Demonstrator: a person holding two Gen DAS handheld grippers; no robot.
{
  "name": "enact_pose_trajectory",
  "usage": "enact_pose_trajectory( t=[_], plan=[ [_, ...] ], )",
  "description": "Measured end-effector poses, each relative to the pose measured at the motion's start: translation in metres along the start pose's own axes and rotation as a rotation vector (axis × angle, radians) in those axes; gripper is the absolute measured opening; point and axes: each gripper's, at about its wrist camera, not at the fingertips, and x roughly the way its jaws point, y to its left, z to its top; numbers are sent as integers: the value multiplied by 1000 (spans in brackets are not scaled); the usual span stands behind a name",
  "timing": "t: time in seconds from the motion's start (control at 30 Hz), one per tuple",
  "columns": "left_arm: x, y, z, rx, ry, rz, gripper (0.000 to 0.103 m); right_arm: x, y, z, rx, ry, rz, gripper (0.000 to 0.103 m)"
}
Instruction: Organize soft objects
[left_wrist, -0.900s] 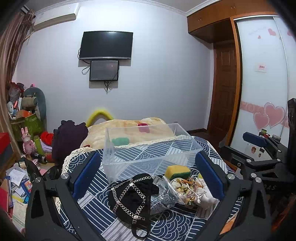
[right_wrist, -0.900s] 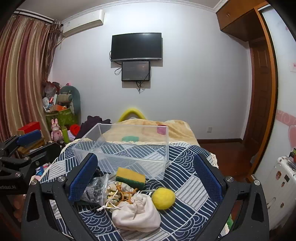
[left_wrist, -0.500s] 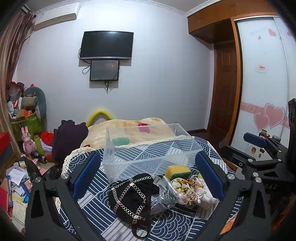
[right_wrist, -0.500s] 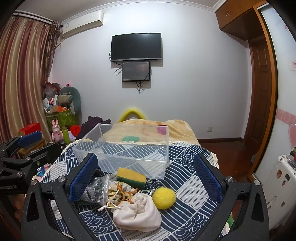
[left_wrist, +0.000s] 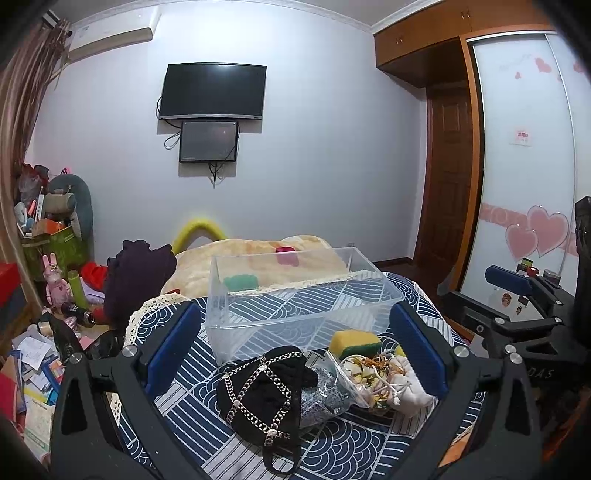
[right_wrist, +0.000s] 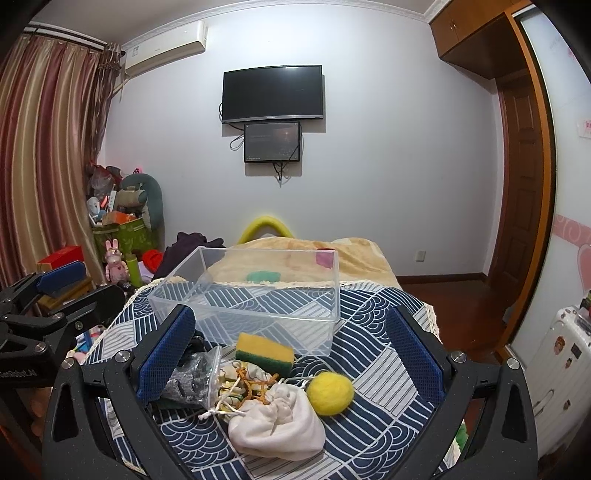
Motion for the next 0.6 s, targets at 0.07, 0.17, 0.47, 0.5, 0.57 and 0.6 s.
enact_pose_trajectory(
  t=[0.07,0.17,0.47,0.5,0.57,0.6],
  plan=[
    [0,0,0,-1,1,0,103,0,0,0,1,1,0,103],
    [-1,-1,0,0,1,-4,103,1,0,0,7,5,4,103],
    [-4,-1,2,0,-5,-2,103,0,0,0,10,4,7,103],
    [-4,-1,2,0,-6,-3,103,0,0,0,10,4,7,103],
    [-4,-1,2,-1,-6,-2,103,0,0,0,10,4,6,103],
    [-4,-1,2,-1,-6,-2,103,0,0,0,10,4,7,103]
  ],
)
